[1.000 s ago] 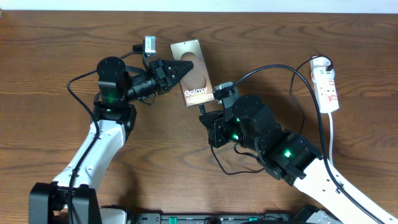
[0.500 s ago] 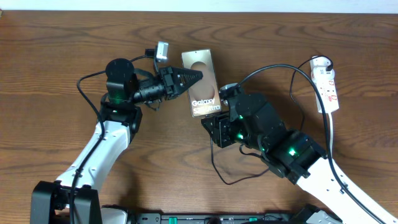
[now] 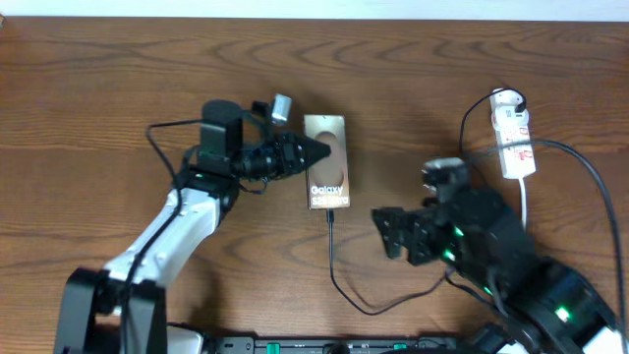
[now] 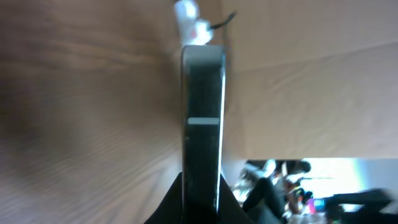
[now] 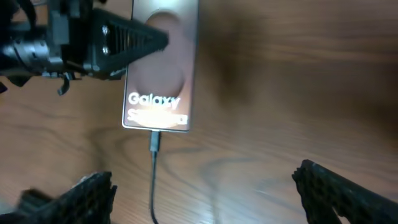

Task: Plug charger to phone and switch on socket
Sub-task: 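Open the right gripper and pull it back right from the plug, then lower the phone flat onto the table with the left gripper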

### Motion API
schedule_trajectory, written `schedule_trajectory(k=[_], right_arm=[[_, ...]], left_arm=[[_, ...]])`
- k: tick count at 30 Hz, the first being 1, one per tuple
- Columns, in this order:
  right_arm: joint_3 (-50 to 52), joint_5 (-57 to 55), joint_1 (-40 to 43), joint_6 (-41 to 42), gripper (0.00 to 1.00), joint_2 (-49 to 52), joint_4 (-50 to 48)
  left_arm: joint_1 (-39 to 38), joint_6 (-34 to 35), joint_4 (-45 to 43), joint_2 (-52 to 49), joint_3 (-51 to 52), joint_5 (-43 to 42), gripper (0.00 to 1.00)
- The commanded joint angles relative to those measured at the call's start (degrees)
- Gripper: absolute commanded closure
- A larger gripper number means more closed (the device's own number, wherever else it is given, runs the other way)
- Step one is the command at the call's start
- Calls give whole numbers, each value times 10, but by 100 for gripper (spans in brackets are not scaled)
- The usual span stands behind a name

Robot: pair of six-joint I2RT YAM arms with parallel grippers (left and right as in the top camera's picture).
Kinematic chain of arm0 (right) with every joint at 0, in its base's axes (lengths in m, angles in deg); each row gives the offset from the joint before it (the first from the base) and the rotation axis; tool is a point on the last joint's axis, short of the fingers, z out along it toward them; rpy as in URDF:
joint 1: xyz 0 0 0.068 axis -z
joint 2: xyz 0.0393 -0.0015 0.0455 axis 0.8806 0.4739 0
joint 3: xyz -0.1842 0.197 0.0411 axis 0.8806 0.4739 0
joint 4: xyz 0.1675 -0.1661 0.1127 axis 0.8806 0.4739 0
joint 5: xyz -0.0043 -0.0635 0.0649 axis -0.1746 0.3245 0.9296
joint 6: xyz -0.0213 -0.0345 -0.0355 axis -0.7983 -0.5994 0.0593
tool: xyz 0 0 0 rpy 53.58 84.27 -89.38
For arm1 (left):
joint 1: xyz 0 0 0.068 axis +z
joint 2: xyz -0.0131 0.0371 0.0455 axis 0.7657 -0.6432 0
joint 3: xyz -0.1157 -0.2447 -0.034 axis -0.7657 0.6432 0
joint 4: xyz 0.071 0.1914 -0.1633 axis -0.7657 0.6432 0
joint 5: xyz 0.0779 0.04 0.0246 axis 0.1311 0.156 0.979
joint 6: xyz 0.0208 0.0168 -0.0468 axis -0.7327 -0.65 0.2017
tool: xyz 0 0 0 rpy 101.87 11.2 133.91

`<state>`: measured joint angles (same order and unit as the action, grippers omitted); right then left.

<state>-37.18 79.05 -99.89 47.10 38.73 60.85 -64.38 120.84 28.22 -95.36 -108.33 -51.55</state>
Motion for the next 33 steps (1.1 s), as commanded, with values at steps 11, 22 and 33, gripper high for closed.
schedule_trajectory(k=[11, 22, 33], right_arm=[[-11, -51, 3, 9, 1, -46, 42], [-11, -57, 3, 9, 1, -44, 41], [-10, -70, 3, 9, 1, -42, 39]], left_arm=[[0, -164, 24, -191, -3, 19, 93], [0, -196, 111, -191, -3, 144, 92], [0, -196, 135, -191, -3, 175, 83]])
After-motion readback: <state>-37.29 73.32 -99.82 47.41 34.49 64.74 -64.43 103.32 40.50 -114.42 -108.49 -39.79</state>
